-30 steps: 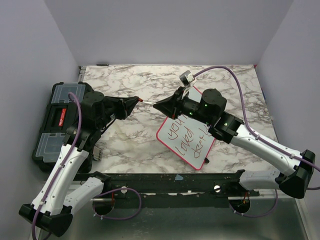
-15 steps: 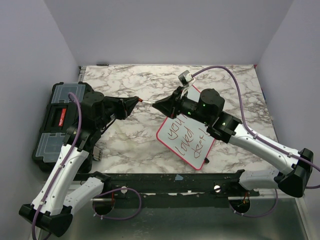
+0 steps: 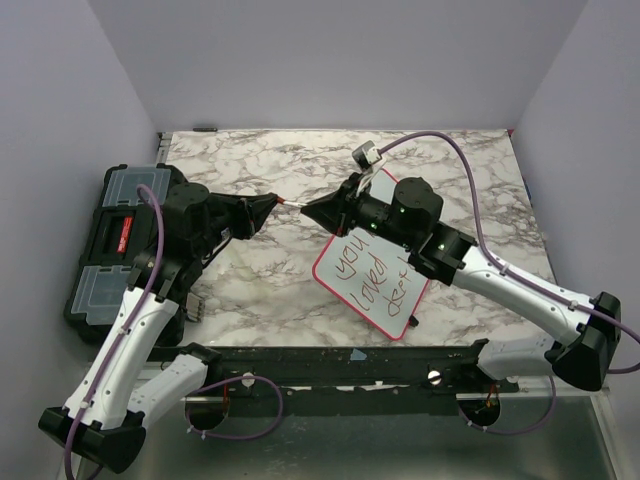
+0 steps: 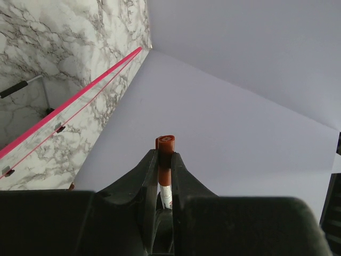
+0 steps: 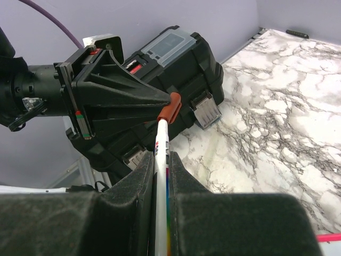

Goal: Write a sentence on the whiteboard
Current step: Insert the whiteboard marker without the cap into the pen cap.

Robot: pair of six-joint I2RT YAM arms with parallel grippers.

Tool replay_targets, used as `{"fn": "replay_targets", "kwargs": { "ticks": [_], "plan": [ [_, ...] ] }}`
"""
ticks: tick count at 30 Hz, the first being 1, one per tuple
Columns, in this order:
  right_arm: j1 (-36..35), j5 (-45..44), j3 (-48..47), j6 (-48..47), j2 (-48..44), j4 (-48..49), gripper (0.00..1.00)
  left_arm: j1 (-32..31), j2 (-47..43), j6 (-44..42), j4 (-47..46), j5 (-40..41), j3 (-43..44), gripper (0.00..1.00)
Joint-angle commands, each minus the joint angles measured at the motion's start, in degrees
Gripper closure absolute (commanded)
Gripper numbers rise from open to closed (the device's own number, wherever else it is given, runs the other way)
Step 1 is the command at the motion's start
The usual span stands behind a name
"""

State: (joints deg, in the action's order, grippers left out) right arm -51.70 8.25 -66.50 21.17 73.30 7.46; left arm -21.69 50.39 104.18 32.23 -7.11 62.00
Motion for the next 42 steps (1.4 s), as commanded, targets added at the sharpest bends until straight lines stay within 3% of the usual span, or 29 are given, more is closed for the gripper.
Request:
{"fn": "replay_targets", "kwargs": {
  "ticks": [1,18,28,42],
  "plan": [
    [-0.4,-3.0,-2.1,0.4,1.3,0.5,0.99,0.3,-0.1,-0.2,-1.6,-1.6,-0.3,1.00],
    [-3.7,-13.0,-6.3,-2.9,4.9,-3.9,0.99,0.2,0.1,0.3,-1.4,-1.0,0.3,1.00],
    [-3.9,-10.5,-6.6,-5.5,6.6,-3.3,0.99,0.3,0.8,-0.7,-1.6,-2.2,0.8,1.00],
    [-4.0,-3.0,-10.4,-22.6,13.4,-5.9,0.99,-1.2,3.0,-3.3,-0.2,-3.9,3.8,1.00]
  ]
}}
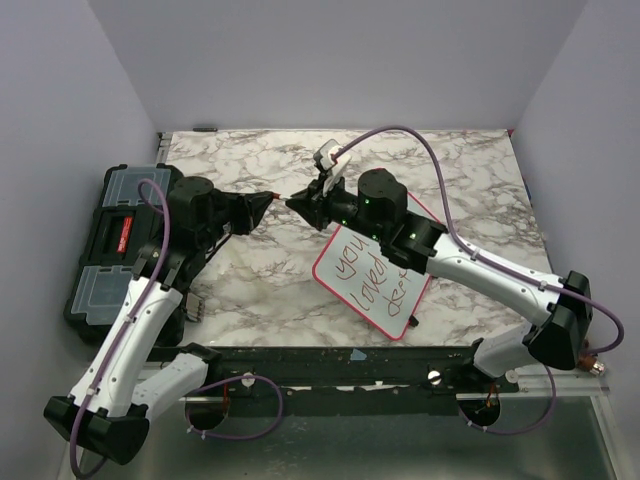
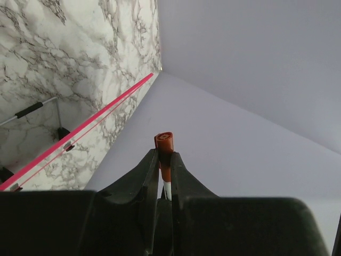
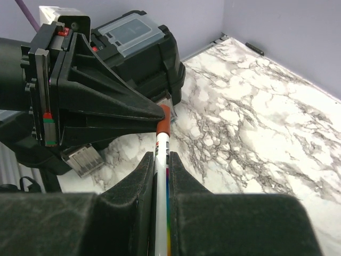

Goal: Write a sentence on the whiteboard
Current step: Insert the whiteboard marker without the cap into the pen cap, then pass from the right arm to the left

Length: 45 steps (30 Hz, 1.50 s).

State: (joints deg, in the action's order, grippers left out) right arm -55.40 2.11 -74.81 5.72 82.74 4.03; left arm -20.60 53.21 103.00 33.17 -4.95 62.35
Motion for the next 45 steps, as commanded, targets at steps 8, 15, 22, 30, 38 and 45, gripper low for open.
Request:
{"fn": "replay_targets", "kwargs": {
  "ticks": [8,15,22,30,38,45],
  "plan": [
    [-0.3,8.3,-2.3,-14.1,5.7,-1.8,0.99,-3.4,1.1,-3.5,-2.6,-8.1,4.5,1.00],
    [-0.7,10.7,-0.4,-20.7,5.1,0.4,0.99,-4.4,0.6,-3.9,-2.8,-8.9,4.7,1.00],
    [-0.7,7.5,1.6,-20.7,3.8,2.1,0.99,-4.2,-2.2,-5.3,-2.7,-5.0,3.2,0.94],
    [-0.7,5.4,5.6,-17.4,-0.1,4.5,0.99,-1.1,-4.4,-7.6,-2.8,-3.6,1.5,0.33],
    [-0.7,3.8,7.3,-15.4,-3.5,4.1,0.99,1.2,-7.4,-11.1,3.1,0.0,1.8,0.14],
    [-0.7,4.5,5.3,-13.0,-4.8,3.4,0.99,1.1,-9.5,-12.1,5.9,0.5,-1.9,0.26]
  ]
}}
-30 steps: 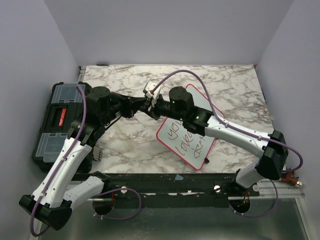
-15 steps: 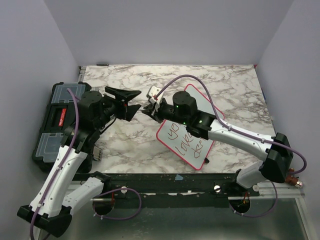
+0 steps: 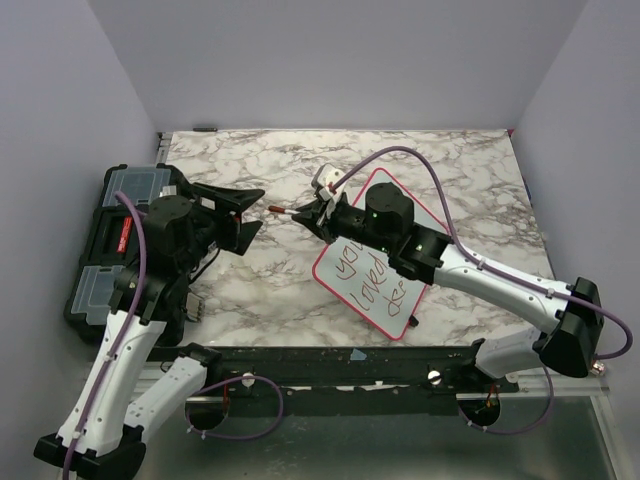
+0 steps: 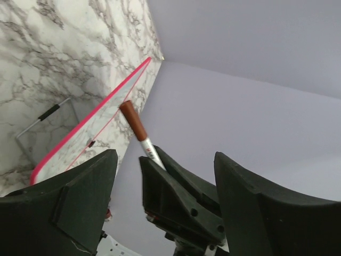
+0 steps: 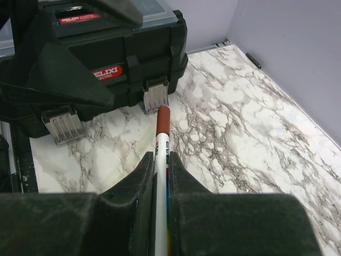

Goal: Write a sentence on the whiteboard
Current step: Pass from the right arm to the left

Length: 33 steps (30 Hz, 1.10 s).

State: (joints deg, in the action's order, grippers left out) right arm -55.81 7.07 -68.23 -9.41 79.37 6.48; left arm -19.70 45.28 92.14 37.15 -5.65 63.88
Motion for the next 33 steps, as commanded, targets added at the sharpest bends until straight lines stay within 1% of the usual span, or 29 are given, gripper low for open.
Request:
{"fn": "replay_targets", "kwargs": {
  "ticks": [1,6,9,13,18,23,28,30,32,33],
  "plan": [
    [-0.3,-0.3,-1.6,2.4,-1.6,1.1,0.99,0.2,-1.8,-0.8,0.7,0.2,-4.5,0.28],
    [-0.5,-0.1,-3.5,2.6,-0.8,-0.1,0.99,0.1,0.2,0.4,-1.7,-3.8,-5.9,0.35],
    [-0.5,0.1,-3.9,2.6,-0.5,-0.3,0.99,-0.3,1.5,0.9,-2.5,-4.7,-5.9,0.44],
    [-0.8,0.1,-3.8,2.7,-0.4,-0.2,0.99,-0.9,2.8,1.5,-3.6,-5.1,-5.9,0.50],
    [-1.0,-0.1,-3.7,2.7,-0.1,-0.2,0.99,-1.6,3.8,2.1,-5.6,-5.8,-6.2,0.50],
    [-1.1,-0.1,-3.5,2.8,-0.1,-0.1,0.99,-2.1,3.6,2.3,-5.7,-4.3,-5.8,0.47],
    [-1.3,-0.2,-3.3,3.0,0.0,-0.2,0.99,-2.0,4.3,3.0,-6.6,-4.6,-6.2,0.49],
    [-1.7,-0.5,-3.3,2.7,0.1,-0.4,0.99,-2.2,5.0,3.1,-7.2,-4.8,-6.0,0.53],
    [-1.8,-0.6,-3.2,2.8,0.2,-0.4,0.99,-2.3,5.6,3.2,-7.1,-4.8,-5.5,0.60],
    [-1.8,-0.6,-3.2,2.7,0.2,-0.4,0.99,-2.4,5.8,3.2,-7.2,-4.7,-5.3,0.64]
  ]
}}
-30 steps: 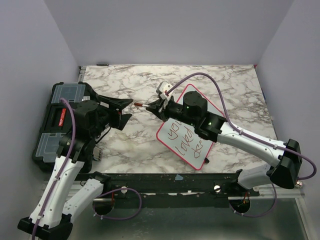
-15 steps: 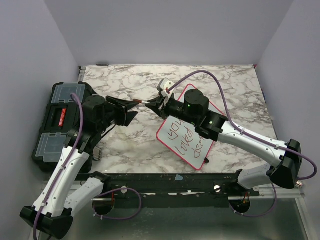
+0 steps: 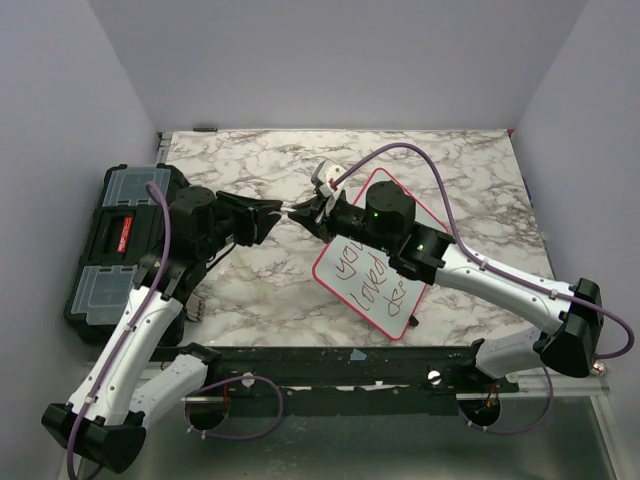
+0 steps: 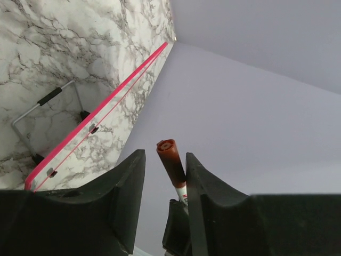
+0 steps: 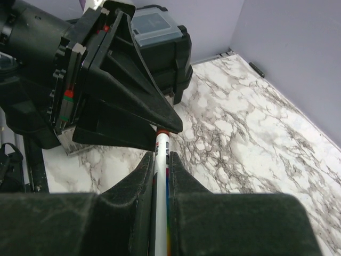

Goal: Write a sentence on the whiteboard
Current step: Pass from the right arm to the left

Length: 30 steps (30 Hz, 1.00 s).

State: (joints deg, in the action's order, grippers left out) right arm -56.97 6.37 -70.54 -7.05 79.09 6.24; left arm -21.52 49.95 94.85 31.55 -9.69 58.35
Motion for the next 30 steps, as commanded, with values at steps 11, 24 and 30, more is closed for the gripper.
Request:
{"fn": "replay_targets", "kwargs": {
  "ticks": [11,24,30],
  "plan": [
    [-1.4,0.6,-0.3,1.2,1.7,0.7,0.99,-1.2,3.2,0.5,-2.1,-2.4,0.9,0.86],
    [-1.6,0.9,1.0,2.5,3.6,3.1,0.99,-2.7,2.6,-0.1,-3.9,-3.7,1.0,1.00],
    [-1.6,0.1,1.9,3.2,2.2,3.0,0.80,-2.6,2.1,-0.1,-3.1,-3.0,-0.1,1.00]
  ]
}}
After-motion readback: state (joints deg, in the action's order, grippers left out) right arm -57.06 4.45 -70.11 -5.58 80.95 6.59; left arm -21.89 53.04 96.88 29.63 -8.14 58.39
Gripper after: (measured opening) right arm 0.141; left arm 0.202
